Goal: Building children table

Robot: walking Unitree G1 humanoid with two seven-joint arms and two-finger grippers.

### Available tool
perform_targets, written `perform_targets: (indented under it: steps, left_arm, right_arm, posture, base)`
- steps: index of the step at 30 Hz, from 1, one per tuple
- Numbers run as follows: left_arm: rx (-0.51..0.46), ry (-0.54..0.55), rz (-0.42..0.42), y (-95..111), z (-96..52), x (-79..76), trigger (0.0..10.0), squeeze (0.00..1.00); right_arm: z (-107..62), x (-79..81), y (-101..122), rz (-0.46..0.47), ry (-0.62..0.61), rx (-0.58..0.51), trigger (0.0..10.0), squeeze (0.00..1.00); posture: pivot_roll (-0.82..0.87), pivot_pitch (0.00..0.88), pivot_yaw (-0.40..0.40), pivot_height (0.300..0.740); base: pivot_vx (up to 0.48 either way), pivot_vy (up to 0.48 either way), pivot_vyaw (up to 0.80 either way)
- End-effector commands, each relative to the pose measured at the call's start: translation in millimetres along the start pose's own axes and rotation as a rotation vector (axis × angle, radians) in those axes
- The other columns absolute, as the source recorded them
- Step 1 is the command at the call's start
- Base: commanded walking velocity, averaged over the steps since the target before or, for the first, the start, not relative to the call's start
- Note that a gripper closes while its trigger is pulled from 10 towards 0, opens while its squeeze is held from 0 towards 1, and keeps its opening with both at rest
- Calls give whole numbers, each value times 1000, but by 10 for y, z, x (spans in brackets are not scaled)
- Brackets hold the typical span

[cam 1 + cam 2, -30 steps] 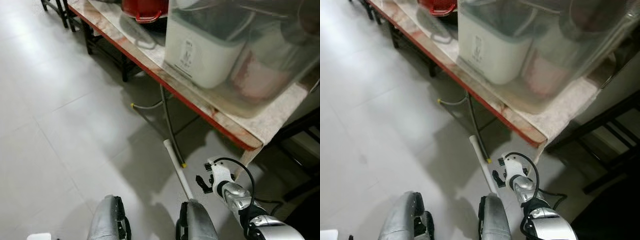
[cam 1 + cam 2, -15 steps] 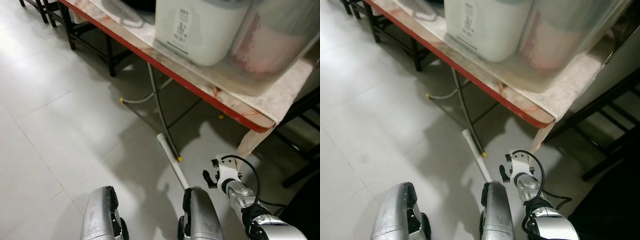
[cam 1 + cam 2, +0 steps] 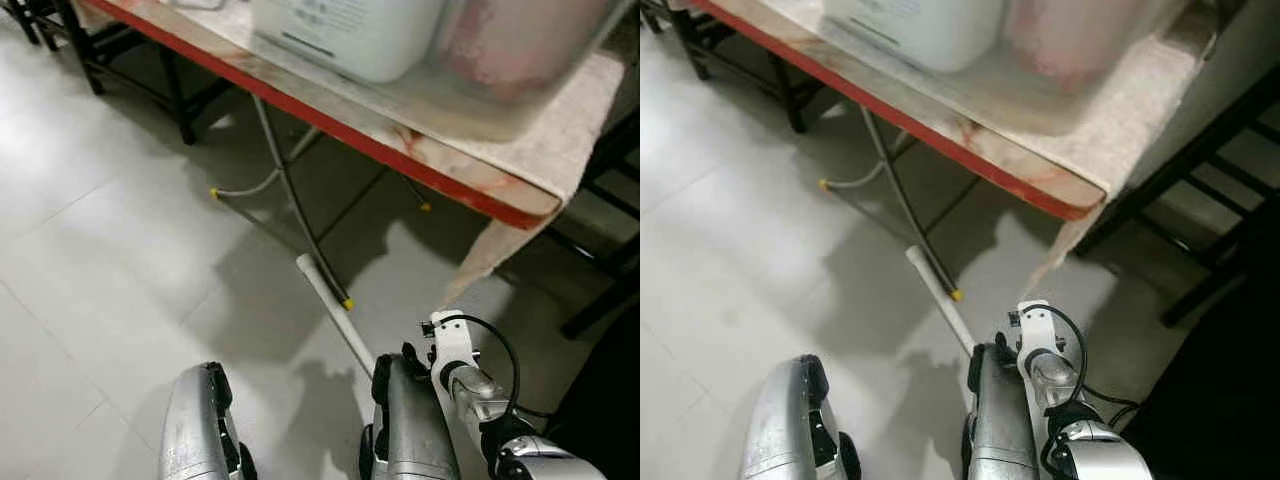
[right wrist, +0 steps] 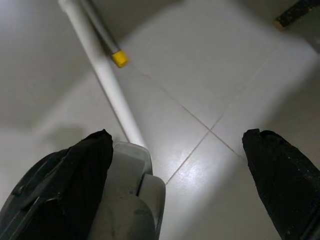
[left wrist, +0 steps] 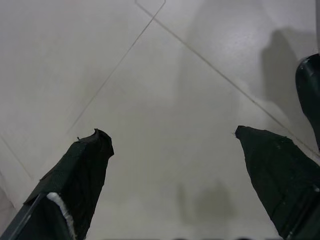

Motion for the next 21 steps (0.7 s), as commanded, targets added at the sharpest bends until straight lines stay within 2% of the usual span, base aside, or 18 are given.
perform_targets:
  steps: [1,6,7,9,11,13,16,18,21]
  left_arm:
    - [58,1,17,-161,-83,48,10000,0]
    - [66,5,19,-194,-96,60,10000,0]
    - [66,5,19,-194,-96,60,10000,0]
    - [63,7,7,-196,-97,55,10000,0]
    - [60,9,3,-192,-92,52,10000,0]
    - [56,8,-2,-178,-84,49,10000,0]
    - [39,3,-9,-115,-66,33,10000,0]
    - [38,3,-11,-116,-37,10,10000,0]
    - [38,3,-15,-122,-16,-6,10000,0]
  right_arm:
    - [-10,27,-63,8,7,17,10000,0]
    - [30,32,204,62,4,-91,10000,0]
    - [30,32,204,62,4,-91,10000,0]
    - [36,-18,410,123,4,-190,10000,0]
    - [42,-42,520,175,14,-229,10000,0]
    - [49,3,564,175,54,-238,10000,0]
    - [56,188,655,119,187,-258,10000,0]
    - [59,205,671,82,177,-260,10000,0]
    - [66,183,651,90,150,-245,10000,0]
  posture:
    - [104,328,-16,501]
    - [106,326,-25,501]
    - [106,326,-25,501]
    - [107,324,-27,501]
    - [109,323,-31,501]
    - [98,314,-32,501]
    - [91,306,-35,501]
    - [93,297,-39,501]
    - [93,296,-41,501]
  base:
    - [0,0,0]
    - [0,0,0]
    - [0,0,0]
    - [0,0,0]
    - [0,0,0]
    - [0,0,0]
    - [0,0,0]
    - [0,0,309]
    - [0,0,740]
Point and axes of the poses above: a point about 5 cm out from each wrist's last joint towards the gripper, its own z axis pointing out of the wrist towards the gripper, its own y axis along the axis of the wrist's last joint, x = y × z, the point moved 1 cm from there along z, pointing out of the wrist towards the gripper, and after that the axes turned 5 degrees about -z, right-handed, at the moved point
